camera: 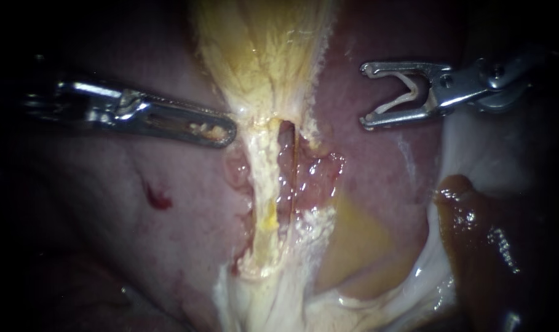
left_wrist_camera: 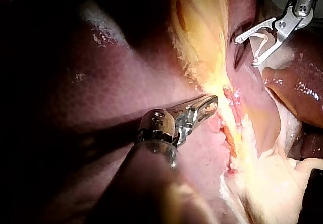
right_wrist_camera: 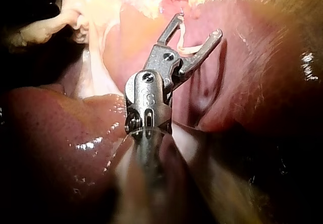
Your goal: Clipping first clip left tube
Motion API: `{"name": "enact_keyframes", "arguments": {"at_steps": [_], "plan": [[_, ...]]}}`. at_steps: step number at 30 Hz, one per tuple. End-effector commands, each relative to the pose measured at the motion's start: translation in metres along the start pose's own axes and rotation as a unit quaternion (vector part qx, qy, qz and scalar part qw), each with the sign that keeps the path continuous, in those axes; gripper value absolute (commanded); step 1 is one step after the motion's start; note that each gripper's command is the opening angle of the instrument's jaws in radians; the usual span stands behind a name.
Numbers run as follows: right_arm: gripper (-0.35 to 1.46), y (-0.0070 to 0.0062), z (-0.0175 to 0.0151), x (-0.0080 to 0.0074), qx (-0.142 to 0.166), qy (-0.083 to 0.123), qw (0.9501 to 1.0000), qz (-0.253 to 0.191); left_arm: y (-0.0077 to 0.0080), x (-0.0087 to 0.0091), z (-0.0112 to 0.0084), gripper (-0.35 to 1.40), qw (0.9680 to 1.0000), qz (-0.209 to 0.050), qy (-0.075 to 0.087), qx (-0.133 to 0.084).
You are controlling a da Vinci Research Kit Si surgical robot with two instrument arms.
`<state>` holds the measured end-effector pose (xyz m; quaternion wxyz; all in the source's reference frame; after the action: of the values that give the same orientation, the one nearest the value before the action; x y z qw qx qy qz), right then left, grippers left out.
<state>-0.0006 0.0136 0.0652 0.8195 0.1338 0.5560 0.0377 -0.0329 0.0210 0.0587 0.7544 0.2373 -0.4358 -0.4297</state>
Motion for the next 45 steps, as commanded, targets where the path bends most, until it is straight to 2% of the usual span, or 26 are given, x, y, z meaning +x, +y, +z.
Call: {"name": "enact_keyframes", "arguments": {"at_steps": [1,6,9,16,20,24,33,45], "plan": [[0.49,0.0000,0.0000,0.0000,0.000,0.000,1.0000,0.000,0.0000,-0.0003,-0.0005,-0.35,1.0000,-0.002,-0.005,0.000],[0.49,-0.0001,0.0000,0.0000,0.000,0.000,1.0000,0.000,-0.0002,-0.0019,-0.0032,-0.35,0.9999,-0.008,-0.015,0.000],[0.49,-0.0001,0.0000,0.0000,0.000,0.000,1.0000,0.000,-0.0006,-0.0025,-0.0040,-0.35,0.9998,-0.010,-0.017,-0.001],[0.49,-0.0001,0.0000,0.0001,0.000,0.000,1.0000,0.000,-0.0016,-0.0027,-0.0043,-0.35,0.9998,-0.012,-0.019,-0.002],[0.49,-0.0006,0.0002,0.0002,0.001,0.000,1.0000,0.004,-0.0017,-0.0027,-0.0043,-0.35,0.9997,-0.012,-0.019,-0.002],[0.49,-0.0018,0.0009,0.0009,0.012,0.005,0.9999,0.008,-0.0017,-0.0027,-0.0042,-0.35,0.9997,-0.012,-0.019,-0.002],[0.49,-0.0055,0.0039,0.0029,0.039,0.015,0.9988,0.025,-0.0016,-0.0026,-0.0041,-0.35,0.9997,-0.011,-0.019,-0.002],[0.49,-0.0110,0.0110,0.0042,0.078,0.022,0.9955,0.048,-0.0014,-0.0025,-0.0039,-0.35,0.9998,-0.011,-0.019,-0.002]]}}
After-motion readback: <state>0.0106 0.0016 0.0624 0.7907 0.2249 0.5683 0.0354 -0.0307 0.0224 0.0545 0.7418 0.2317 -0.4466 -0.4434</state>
